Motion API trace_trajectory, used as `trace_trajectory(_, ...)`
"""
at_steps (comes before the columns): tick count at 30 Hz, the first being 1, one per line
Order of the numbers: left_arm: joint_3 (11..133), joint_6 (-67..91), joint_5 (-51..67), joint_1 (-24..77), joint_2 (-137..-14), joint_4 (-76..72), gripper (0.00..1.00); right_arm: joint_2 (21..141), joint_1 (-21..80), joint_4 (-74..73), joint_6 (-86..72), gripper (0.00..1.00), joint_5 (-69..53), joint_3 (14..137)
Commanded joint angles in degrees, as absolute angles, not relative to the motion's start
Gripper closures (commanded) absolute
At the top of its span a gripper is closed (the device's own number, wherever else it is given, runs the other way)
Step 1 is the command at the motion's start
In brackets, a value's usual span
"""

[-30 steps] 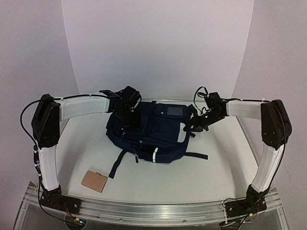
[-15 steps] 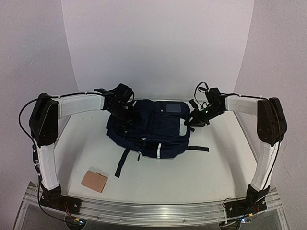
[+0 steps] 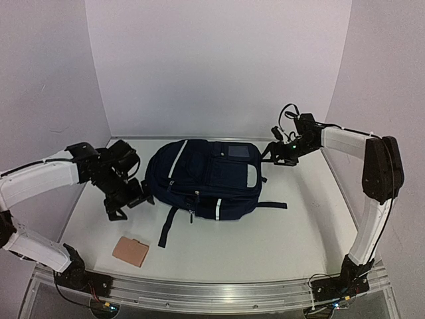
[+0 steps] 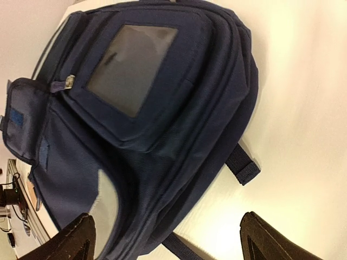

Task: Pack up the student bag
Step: Adjust the student bag at the center of the board, then pick up the personal item from the center of the board.

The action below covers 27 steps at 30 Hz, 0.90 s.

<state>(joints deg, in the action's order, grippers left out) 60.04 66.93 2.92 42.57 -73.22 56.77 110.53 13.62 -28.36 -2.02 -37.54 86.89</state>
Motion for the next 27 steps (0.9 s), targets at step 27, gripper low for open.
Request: trace_trajectory(27, 41.84, 79.1, -9.12, 54.58, -86.81, 27.98, 0.0, 107.58, 13.9, -29.52, -0.46, 0.08, -37.26, 86.65)
